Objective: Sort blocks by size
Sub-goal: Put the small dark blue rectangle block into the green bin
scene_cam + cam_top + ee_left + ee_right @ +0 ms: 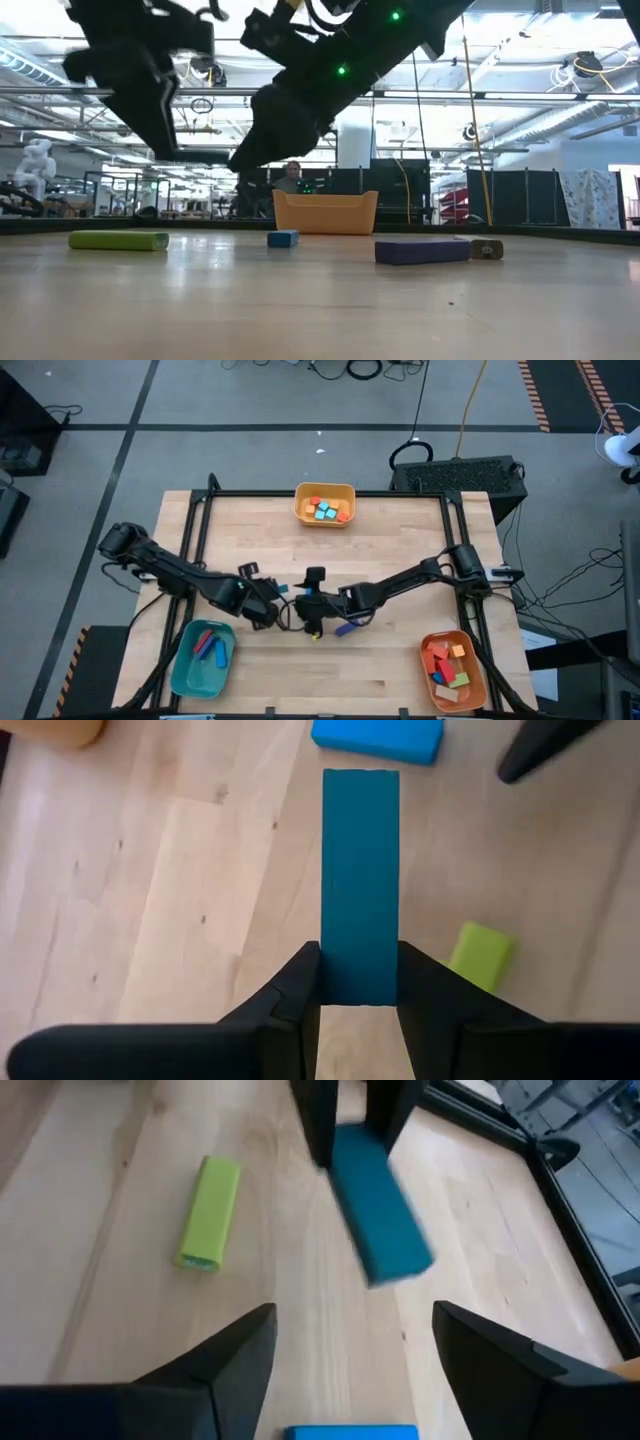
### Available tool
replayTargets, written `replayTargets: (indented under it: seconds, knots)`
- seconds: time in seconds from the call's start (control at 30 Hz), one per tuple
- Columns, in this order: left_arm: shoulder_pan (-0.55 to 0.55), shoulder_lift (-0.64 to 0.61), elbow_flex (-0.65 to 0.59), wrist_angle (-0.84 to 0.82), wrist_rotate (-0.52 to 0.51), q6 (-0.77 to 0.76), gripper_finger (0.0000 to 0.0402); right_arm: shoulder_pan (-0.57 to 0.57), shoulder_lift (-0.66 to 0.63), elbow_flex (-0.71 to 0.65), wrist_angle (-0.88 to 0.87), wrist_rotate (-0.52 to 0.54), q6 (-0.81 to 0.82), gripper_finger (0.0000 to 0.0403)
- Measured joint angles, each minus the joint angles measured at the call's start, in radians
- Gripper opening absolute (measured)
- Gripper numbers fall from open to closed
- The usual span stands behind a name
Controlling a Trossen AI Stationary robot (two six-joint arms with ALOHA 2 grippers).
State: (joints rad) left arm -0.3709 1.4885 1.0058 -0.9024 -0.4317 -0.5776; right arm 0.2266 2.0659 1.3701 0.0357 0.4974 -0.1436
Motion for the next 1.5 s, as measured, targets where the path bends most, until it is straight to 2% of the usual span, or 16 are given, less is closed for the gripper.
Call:
replayTargets:
  seconds: [0.23,0.53,0.63,0.83,1.0,1.2,1.3,1.5]
  knots:
    - [-0.056,-0.082,0.000,-0.040,0.039,-0.032,0.0101,-0.016,0.001,0.000,-0.066,-0.004,0.038,0.0254]
    - [-0.127,-0.146,0.000,-0.189,0.051,-0.194,0.0101,-0.023,0.004,-0.001,-0.083,-0.002,0.045,0.0254]
    - [-0.149,-0.152,0.000,-0.225,0.116,-0.228,0.0101,-0.032,0.004,-0.002,-0.094,-0.012,0.046,0.0254]
    - [-0.169,-0.152,0.015,-0.291,0.334,-0.320,0.0101,-0.069,0.005,-0.002,-0.122,-0.108,0.077,0.0254]
    - [-0.196,-0.152,0.074,-0.338,0.445,-0.362,0.0101,-0.088,0.005,-0.002,-0.136,-0.113,0.082,0.0254]
    - [-0.229,-0.152,0.173,-0.427,0.629,-0.435,0.0101,-0.114,0.007,-0.046,-0.116,-0.112,0.116,0.0254]
    - [-0.254,-0.153,0.188,-0.449,0.688,-0.487,0.0101,-0.134,0.007,-0.071,-0.113,-0.112,0.132,0.0254]
    - [-0.303,-0.152,0.156,-0.447,0.739,-0.590,0.0101,-0.180,0.002,-0.132,-0.071,-0.107,0.162,0.0254]
